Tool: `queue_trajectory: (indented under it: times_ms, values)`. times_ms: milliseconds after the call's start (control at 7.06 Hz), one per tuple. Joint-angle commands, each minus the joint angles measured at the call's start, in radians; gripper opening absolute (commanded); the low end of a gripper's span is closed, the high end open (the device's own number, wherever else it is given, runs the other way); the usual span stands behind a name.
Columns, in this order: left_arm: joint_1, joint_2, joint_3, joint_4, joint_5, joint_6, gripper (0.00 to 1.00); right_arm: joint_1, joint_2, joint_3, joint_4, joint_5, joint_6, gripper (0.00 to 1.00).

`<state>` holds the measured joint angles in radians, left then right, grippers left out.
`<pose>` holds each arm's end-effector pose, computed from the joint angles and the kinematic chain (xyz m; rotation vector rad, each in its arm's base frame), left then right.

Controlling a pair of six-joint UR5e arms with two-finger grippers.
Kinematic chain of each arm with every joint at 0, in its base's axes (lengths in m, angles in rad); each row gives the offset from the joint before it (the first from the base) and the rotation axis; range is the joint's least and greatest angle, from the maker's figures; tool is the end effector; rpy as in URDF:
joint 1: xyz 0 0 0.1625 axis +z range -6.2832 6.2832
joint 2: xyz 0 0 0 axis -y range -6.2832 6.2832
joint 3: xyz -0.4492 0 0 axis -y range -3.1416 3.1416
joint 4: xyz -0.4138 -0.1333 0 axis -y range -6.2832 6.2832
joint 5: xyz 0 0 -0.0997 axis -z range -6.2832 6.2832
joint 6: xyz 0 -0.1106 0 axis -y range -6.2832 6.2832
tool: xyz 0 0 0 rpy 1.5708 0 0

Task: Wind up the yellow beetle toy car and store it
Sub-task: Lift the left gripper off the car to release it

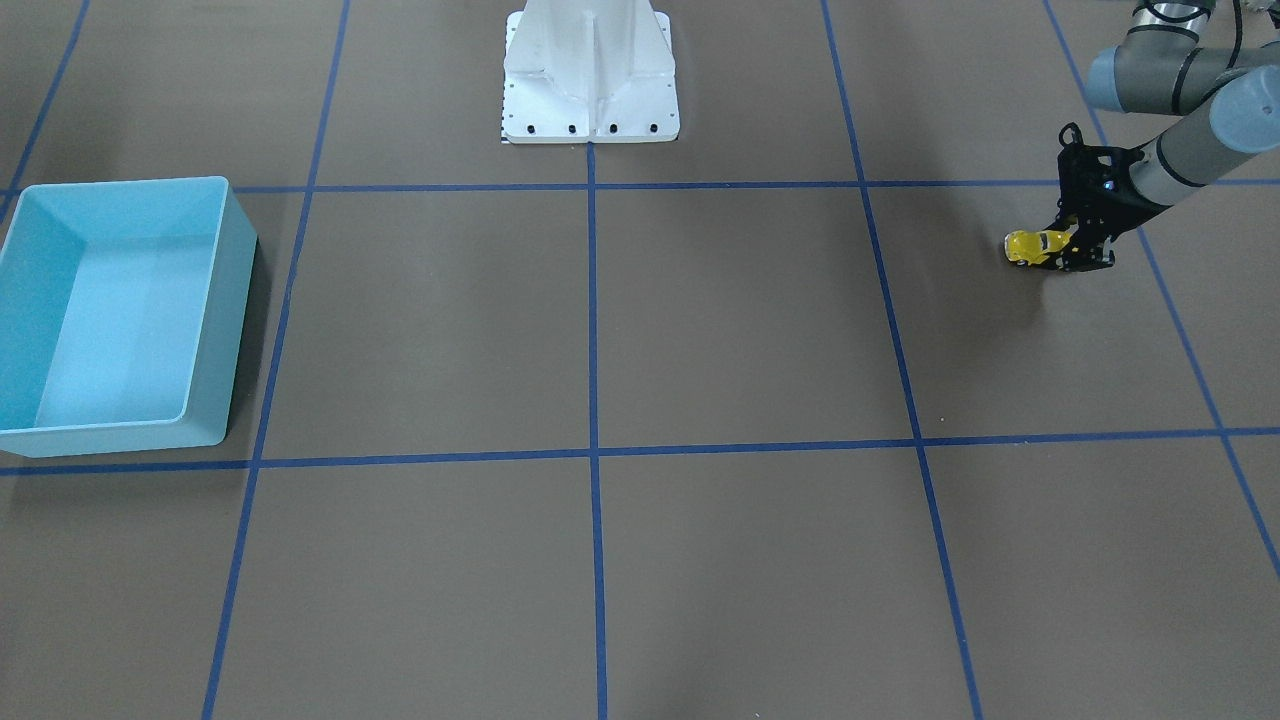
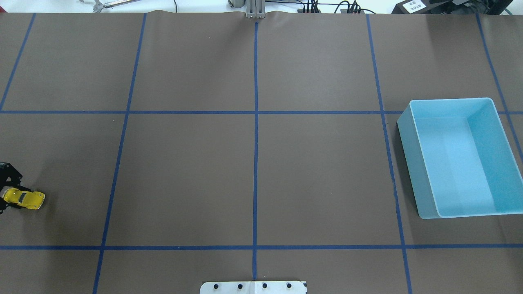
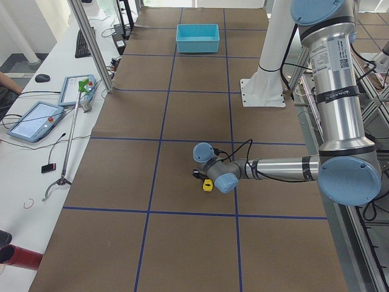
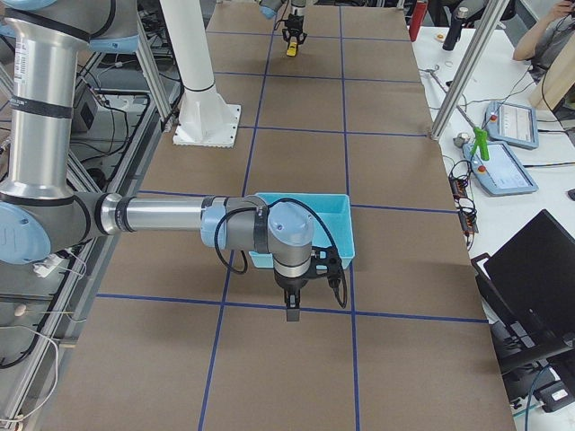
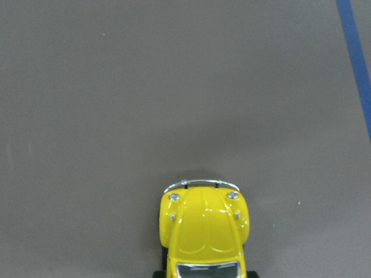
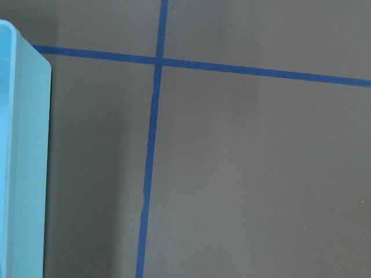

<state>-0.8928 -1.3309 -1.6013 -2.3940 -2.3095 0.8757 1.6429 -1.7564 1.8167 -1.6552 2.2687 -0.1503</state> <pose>0.2218 -0.3692 0.6943 0.7417 0.7425 1.6540 0.0929 -0.4222 0.6662 0.0545 -0.6963 -0.0666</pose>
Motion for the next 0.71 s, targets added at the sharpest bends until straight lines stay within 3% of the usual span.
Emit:
queue_trajectory:
  times_ms: [0,567]
  values:
    - [-0.009,0.001,0.006,0.001,0.001,0.049,1.0,0.0,0.0,0.001,0.0,0.0,0.0,1.0]
    - [-0.087,0.013,0.0,0.012,-0.017,0.149,1.0,0.0,0.002,0.001,0.0,0.0,0.0,1.0]
